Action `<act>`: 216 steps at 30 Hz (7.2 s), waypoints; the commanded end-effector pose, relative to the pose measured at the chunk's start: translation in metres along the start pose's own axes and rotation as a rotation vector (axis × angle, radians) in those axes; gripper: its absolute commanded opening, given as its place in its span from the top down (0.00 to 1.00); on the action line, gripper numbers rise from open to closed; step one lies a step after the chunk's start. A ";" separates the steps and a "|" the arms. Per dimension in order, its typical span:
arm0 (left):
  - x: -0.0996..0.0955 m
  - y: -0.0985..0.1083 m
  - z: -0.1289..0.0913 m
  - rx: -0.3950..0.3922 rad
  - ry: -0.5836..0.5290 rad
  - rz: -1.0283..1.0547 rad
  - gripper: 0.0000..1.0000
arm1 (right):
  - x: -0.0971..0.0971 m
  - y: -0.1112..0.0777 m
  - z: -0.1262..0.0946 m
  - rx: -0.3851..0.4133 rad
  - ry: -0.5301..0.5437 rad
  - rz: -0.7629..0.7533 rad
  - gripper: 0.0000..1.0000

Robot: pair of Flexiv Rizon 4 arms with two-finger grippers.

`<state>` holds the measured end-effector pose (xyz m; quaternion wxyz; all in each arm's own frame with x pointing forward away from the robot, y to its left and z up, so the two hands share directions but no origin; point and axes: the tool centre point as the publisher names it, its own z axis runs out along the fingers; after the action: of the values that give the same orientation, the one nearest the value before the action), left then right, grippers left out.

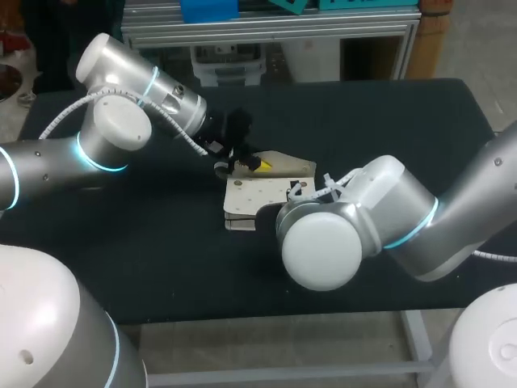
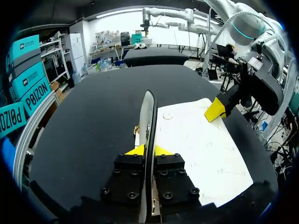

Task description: Pick up the bag, open it, inspect its contents, close it, and place it on the opposite side

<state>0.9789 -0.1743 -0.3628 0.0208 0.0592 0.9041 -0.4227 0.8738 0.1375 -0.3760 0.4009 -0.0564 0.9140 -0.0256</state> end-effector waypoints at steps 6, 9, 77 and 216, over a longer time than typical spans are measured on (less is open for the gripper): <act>0.033 0.009 0.008 0.021 -0.107 0.147 1.00 | 0.001 -0.005 0.012 -0.051 -0.393 -0.010 1.00; 0.037 0.011 0.012 -0.012 -0.116 0.186 1.00 | 0.001 -0.006 0.014 -0.054 -0.393 -0.012 1.00; 0.059 0.020 0.001 -0.096 -0.091 0.240 1.00 | 0.001 -0.006 0.014 -0.059 -0.394 -0.013 1.00; 0.065 -0.017 -0.111 -0.162 -0.068 -0.484 0.00 | -0.067 -0.053 -0.028 -0.167 0.046 0.325 0.00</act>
<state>0.9132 -0.0943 -0.2845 -0.0459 -0.1751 0.9218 -0.3428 0.9034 0.0944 -0.3012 0.3692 0.0603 0.9208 0.1105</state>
